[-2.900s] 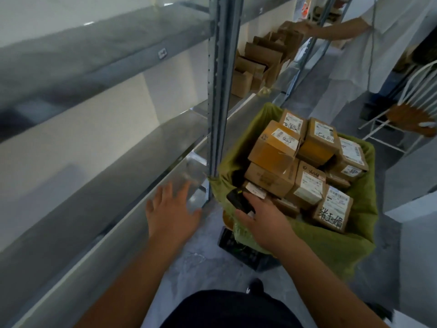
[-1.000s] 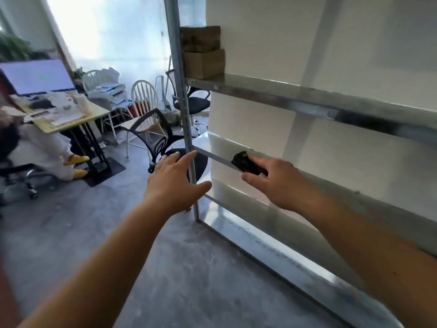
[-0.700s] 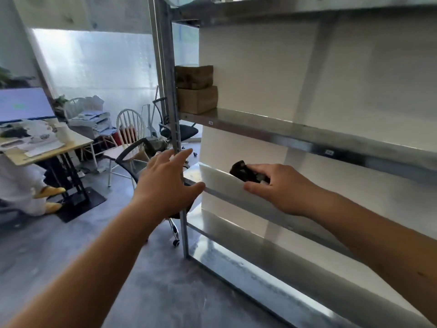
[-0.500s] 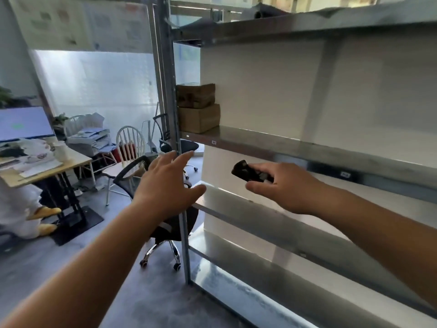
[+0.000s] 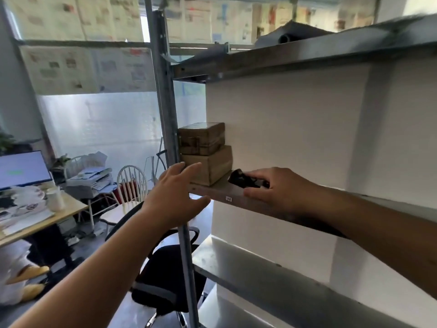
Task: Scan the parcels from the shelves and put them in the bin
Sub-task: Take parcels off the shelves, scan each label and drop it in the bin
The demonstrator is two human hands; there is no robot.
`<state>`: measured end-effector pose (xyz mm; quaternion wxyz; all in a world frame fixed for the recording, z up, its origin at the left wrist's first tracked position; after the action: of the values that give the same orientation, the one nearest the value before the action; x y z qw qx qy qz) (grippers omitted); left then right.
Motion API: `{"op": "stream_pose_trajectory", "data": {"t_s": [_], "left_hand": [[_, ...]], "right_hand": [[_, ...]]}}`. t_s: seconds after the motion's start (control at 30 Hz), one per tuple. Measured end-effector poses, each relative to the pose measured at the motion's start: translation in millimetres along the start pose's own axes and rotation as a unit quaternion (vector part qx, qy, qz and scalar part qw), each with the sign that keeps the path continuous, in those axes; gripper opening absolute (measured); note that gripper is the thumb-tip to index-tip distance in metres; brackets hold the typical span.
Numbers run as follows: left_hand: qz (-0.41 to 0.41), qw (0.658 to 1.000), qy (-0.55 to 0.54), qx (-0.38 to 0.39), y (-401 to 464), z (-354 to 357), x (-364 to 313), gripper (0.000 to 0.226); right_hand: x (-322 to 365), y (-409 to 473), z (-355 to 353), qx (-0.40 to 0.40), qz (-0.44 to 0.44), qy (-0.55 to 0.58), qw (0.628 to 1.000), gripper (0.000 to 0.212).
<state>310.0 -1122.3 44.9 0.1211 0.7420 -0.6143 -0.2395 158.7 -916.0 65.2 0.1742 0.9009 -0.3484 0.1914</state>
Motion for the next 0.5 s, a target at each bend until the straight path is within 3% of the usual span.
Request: {"op": "stream_pose_trajectory", "data": {"t_s": [0.33, 0.5], "left_hand": [[0.112, 0.993, 0.017, -0.026, 130.4, -2.2, 64.9, 0.084], [0.178, 0.980, 0.086, -0.022, 188.0, -1.6, 101.1, 0.084]], "right_hand": [[13.3, 103.3, 9.0, -0.038, 0.075, 0.004, 0.996, 0.057], [20.8, 127.7, 11.4, -0.068, 0.143, -0.008, 0.987, 0.058]]}}
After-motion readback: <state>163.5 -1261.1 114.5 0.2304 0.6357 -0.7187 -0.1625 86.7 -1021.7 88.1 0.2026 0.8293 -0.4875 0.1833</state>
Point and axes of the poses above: each hand's wrist, its own y-axis towards the middle knuckle, its own z-axis out of the palm, x = y × z, the point moved 3 cm from there along y, towards the middle knuckle, and after that the axes turned 13 degrees about z, right-handed, at the moved point
